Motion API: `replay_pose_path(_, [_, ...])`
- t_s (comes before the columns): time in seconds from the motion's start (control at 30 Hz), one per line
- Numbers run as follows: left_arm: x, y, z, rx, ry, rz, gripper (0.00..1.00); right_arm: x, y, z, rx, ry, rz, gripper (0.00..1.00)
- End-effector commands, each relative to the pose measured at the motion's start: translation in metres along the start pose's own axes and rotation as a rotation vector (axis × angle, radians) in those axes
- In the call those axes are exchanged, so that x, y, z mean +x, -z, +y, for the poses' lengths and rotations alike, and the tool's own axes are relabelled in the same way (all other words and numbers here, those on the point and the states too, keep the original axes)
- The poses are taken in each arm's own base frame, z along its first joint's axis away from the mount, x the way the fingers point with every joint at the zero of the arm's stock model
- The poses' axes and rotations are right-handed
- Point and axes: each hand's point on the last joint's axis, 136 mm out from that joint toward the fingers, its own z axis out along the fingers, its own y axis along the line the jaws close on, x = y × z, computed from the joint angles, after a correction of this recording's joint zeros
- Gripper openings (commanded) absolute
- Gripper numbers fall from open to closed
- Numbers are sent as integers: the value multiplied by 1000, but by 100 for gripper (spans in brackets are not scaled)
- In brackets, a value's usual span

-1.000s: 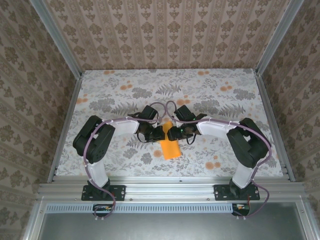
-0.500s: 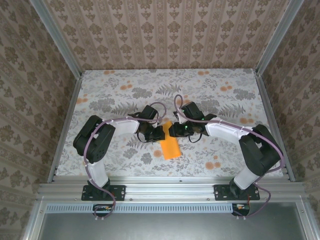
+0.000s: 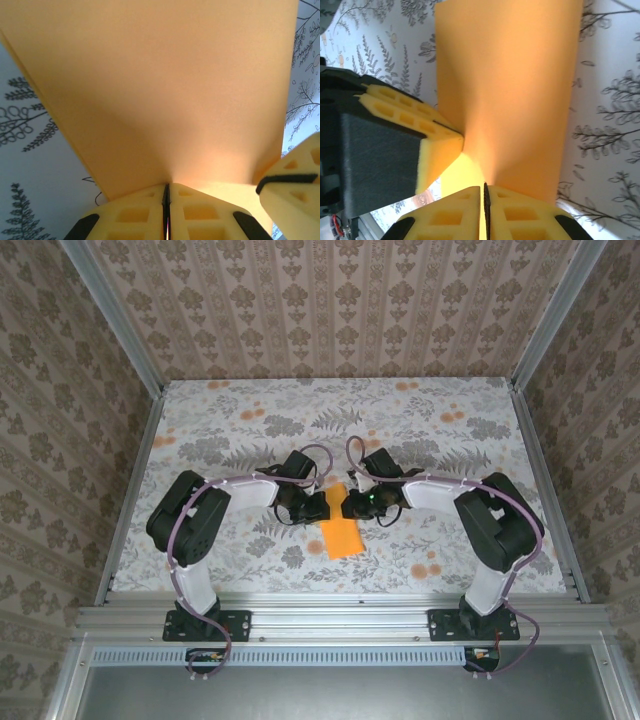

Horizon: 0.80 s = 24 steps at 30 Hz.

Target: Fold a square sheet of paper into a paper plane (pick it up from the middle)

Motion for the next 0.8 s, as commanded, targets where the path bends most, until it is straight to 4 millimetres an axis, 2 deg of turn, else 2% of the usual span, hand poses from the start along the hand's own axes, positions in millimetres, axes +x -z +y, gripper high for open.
replay_pose_path(0.0, [27, -27, 49, -161, 28, 78, 10, 3, -3, -10, 30, 12, 37, 14])
replay_pose_path(0.33, [28, -30, 50, -160, 26, 88, 10, 8, -8, -35, 96, 4, 56, 14])
replay_pose_path(0.5, [30, -31, 52, -166, 26, 93, 10, 17, -12, -51, 145, 5, 85, 13])
replay_pose_path(0.6, [30, -31, 53, -167, 29, 97, 10, 16, -7, -45, 132, 10, 82, 13])
replay_pose_path(0.77, [31, -32, 53, -167, 28, 100, 10, -10, 17, -9, 39, 33, -24, 13])
